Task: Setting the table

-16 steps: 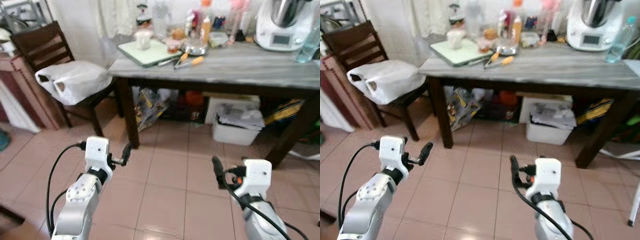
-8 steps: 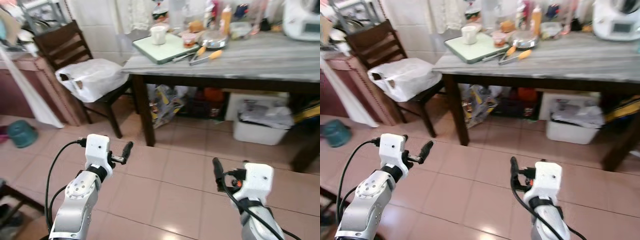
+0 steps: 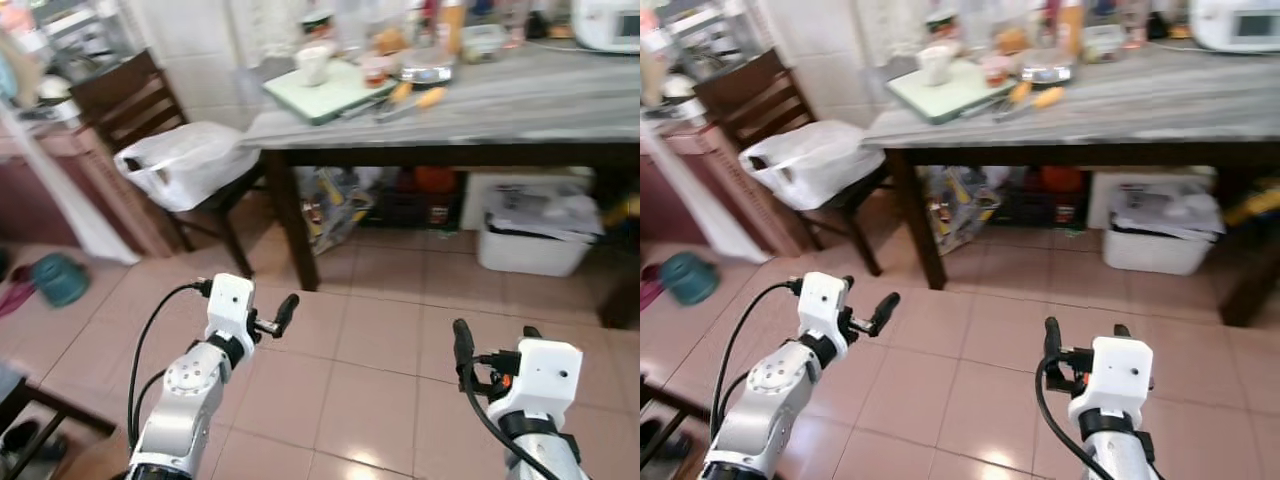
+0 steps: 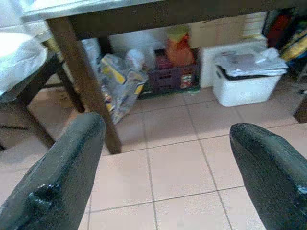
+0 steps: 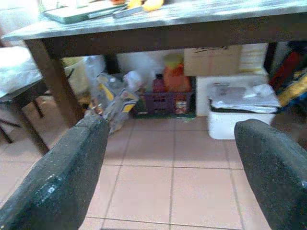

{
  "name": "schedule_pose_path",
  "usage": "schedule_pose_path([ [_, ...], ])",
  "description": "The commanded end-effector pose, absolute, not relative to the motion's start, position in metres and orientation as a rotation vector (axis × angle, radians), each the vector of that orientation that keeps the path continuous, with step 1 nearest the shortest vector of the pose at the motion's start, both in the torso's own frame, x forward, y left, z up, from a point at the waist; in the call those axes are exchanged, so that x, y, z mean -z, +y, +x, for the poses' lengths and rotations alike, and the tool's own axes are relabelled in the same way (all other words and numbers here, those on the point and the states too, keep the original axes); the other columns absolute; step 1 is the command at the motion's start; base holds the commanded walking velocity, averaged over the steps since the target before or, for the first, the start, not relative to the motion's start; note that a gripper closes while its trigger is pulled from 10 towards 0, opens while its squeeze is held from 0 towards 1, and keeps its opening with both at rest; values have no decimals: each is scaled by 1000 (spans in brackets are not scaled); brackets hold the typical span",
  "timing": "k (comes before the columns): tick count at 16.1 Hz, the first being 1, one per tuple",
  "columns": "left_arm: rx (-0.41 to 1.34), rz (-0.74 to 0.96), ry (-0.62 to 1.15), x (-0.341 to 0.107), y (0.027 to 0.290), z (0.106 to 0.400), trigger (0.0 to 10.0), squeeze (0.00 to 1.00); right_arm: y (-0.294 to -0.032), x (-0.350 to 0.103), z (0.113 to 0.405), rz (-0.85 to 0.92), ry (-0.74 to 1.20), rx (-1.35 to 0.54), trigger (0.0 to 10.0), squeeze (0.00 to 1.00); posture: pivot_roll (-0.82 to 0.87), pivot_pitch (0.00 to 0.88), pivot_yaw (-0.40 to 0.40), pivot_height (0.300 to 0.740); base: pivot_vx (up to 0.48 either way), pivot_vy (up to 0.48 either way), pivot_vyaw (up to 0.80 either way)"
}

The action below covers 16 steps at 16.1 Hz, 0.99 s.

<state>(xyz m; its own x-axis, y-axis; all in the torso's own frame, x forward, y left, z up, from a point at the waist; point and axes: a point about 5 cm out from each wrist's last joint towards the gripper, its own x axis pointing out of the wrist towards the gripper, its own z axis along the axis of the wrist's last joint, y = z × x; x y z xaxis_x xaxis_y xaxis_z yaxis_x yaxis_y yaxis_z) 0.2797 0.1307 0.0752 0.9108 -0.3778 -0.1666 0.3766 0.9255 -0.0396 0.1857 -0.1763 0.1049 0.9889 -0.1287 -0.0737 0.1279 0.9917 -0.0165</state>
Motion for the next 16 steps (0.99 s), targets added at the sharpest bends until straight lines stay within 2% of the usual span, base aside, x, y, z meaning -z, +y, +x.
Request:
schedule_pose_path([
  [1,353,10,171,-74,139,281,10000,0,-172,-108,186,-3,67,111,10000,0,-248,29,148,740,0,0,0],
  [5,283,-2,181,-71,152,280,10000,0,-165,-110,196,-1,57,54,10000,0,-177,12,128,740,0,0,0],
  [7,246,-18,157,-75,154,279,10000,0,-164,-107,202,0,73,21,10000,0,-138,15,81,740,0,0,0],
  [8,209,-36,150,-75,154,277,10000,0,-161,-107,205,-23,86,-31,10000,0,-124,15,29,740,0,0,0],
  [9,196,-42,150,-74,155,275,10000,0,-160,-107,207,-32,91,-48,10000,0,-124,15,29,740,0,0,0],
  [11,164,-61,154,-68,152,268,10000,0,-167,-112,215,-50,92,-74,10000,0,-113,20,-25,740,0,0,0],
  [16,128,-65,154,-64,151,260,10000,0,-167,-114,220,-69,101,-120,10000,0,-95,9,-51,740,0,0,0],
])
